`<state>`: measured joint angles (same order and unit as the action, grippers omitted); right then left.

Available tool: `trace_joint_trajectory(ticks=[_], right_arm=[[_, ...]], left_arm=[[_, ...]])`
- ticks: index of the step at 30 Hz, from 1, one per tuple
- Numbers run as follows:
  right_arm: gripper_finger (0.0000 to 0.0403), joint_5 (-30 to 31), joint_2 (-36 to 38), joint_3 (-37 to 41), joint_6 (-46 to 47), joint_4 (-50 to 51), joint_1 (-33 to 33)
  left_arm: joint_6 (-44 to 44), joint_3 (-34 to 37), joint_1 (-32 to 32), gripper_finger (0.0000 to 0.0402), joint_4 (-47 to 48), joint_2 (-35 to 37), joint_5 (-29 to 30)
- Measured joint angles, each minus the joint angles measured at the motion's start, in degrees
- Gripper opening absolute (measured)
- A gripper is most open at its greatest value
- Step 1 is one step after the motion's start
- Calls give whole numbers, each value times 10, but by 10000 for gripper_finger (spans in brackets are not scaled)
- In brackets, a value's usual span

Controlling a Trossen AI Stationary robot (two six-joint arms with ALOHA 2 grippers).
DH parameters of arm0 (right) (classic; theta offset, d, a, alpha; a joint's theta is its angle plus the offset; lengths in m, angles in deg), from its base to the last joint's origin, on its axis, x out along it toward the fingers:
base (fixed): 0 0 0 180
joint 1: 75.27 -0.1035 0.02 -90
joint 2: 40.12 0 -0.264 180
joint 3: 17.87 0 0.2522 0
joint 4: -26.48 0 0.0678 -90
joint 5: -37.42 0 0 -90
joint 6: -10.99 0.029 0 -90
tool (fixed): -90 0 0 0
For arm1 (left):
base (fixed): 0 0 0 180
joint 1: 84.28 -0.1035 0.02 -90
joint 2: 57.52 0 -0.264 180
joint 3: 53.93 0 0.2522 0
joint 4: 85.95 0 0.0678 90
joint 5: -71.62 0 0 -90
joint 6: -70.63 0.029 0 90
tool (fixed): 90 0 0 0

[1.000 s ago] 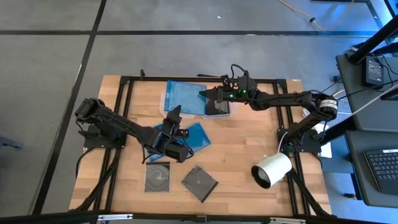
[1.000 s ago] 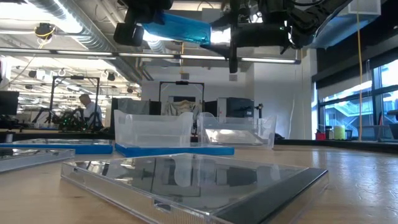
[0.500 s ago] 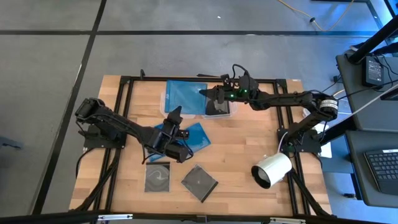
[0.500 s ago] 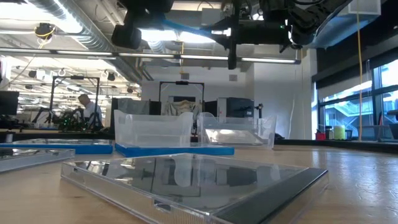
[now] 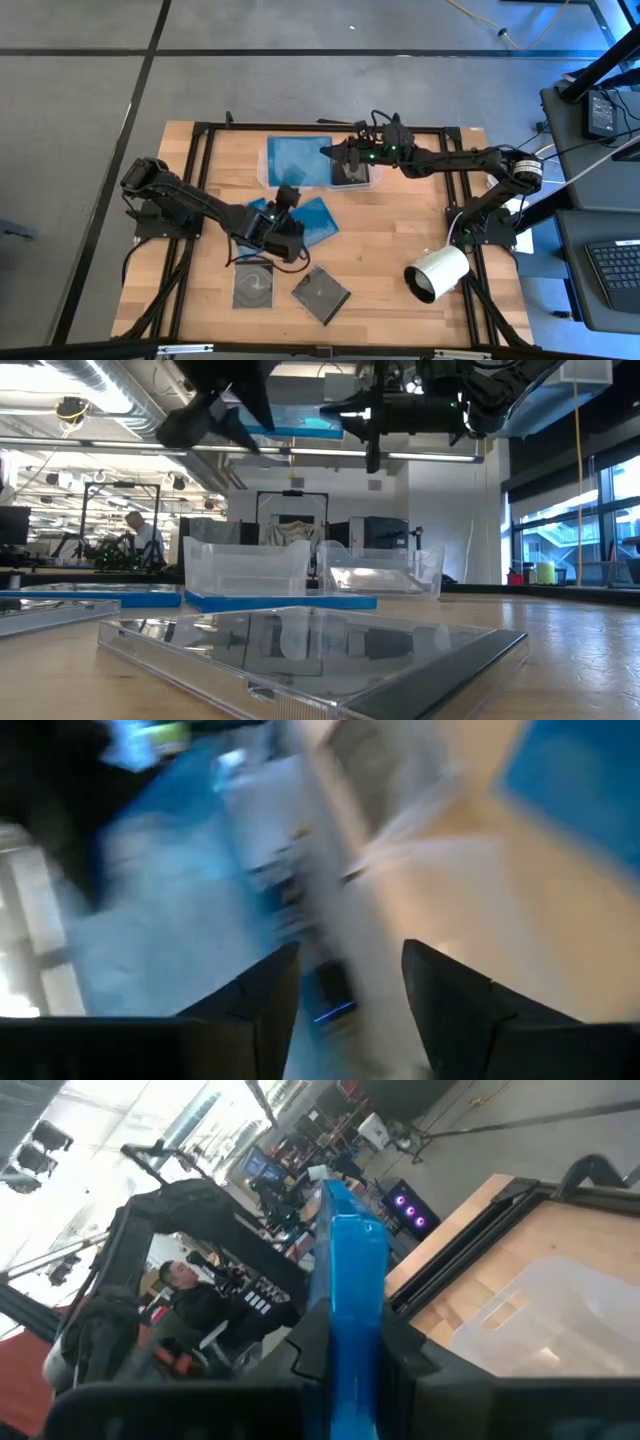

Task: Pick & place jewel cases by type
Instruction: Put the right blue CD case into the left transparent bin

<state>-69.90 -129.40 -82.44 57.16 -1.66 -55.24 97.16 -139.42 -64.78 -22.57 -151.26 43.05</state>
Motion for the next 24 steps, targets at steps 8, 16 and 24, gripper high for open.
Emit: trace_joint_trajectory(ticks=[8, 16, 24], right_arm=[[41, 5, 0, 0, -127, -3, 3], [45, 54, -10, 0, -231, -3, 1], [47, 94, -80, 0, -294, -90, -10]], left_arm=[[-92, 0, -6, 185, 5, 34, -274], [-133, 34, -68, 181, -81, 195, -453], [-123, 213, -147, 180, -317, 377, -503]])
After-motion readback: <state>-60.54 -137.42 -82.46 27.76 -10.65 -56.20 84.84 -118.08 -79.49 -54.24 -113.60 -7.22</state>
